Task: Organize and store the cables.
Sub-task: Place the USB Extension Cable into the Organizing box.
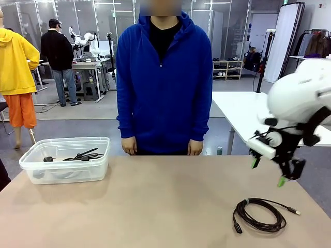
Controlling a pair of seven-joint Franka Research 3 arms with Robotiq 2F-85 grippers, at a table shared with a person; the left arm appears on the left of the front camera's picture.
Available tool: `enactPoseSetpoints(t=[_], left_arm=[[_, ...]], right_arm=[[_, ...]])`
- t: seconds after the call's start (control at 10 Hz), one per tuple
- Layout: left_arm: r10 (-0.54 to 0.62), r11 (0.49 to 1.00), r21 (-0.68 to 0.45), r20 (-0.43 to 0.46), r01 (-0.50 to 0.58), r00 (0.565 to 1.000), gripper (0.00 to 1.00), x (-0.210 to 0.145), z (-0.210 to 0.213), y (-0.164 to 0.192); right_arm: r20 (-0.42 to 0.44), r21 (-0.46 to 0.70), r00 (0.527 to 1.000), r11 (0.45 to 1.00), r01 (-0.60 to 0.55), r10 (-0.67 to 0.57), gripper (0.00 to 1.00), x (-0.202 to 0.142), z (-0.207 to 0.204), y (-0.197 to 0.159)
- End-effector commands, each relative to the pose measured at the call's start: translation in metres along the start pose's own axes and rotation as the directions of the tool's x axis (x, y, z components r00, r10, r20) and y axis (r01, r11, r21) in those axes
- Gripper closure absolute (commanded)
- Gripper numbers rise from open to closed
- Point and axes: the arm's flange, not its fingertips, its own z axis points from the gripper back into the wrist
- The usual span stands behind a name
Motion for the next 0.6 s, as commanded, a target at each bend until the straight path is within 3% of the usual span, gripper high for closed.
enactPoseSetpoints(t=[0.0,0.5], left_arm=[[-0.015,1.000,0.010,0.020,0.015,1.000,0.00,0.000,-0.002,0.004],[-0.015,1.000,0.010,0.020,0.015,1.000,0.00,0.000,-0.002,0.004]], right_arm=[[0.043,0.015,0.998,0.999,0.034,-0.035,0.00,0.003,-0.030,-0.039],[0.034,0.064,0.996,0.995,0.079,-0.082,0.00,-0.007,-0.086,-0.051]])
